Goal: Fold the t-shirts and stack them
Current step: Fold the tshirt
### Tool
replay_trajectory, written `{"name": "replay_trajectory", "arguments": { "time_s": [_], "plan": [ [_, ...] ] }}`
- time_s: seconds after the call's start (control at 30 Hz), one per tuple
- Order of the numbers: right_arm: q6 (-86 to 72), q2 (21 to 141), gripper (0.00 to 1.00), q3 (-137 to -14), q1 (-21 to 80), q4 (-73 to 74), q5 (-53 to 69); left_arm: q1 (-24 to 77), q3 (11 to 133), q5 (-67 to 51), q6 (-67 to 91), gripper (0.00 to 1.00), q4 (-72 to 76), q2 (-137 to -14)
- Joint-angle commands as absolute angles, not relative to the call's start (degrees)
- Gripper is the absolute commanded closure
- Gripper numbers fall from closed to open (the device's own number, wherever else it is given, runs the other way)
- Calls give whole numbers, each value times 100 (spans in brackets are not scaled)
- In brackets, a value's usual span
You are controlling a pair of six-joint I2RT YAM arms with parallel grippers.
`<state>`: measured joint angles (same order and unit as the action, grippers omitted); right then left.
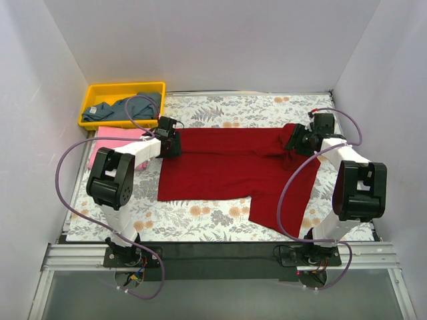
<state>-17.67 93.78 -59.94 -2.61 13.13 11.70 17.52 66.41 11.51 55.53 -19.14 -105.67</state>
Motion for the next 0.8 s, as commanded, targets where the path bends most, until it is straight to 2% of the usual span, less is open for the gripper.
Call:
{"name": "replay_trajectory", "arguments": {
  "time_s": [0.0,0.23,0.5,0.6,0.67,0.77],
  "plan": [
    [-1688,9483,47,-5941,-281,1160,897,1846,6882,1766,5344,48,-1793,-10696],
    [-1626,9580,50,-5810,-290,1160,589,1907,7058,2206,5361,50,-1688,-10960],
    [-1679,9791,52,-5616,-378,1160,317,1907,7023,2864,5203,63,-1608,-10942],
    [-1661,9800,53,-5555,-439,1151,281,1907,6996,3461,5159,67,-1556,-10951],
    [-1617,9721,53,-5537,-448,1143,299,1899,6987,3875,5185,68,-1538,-10916],
    [-1608,9484,53,-5502,-448,1046,509,1907,7040,3877,5185,68,-1547,-10820]
  ]
}}
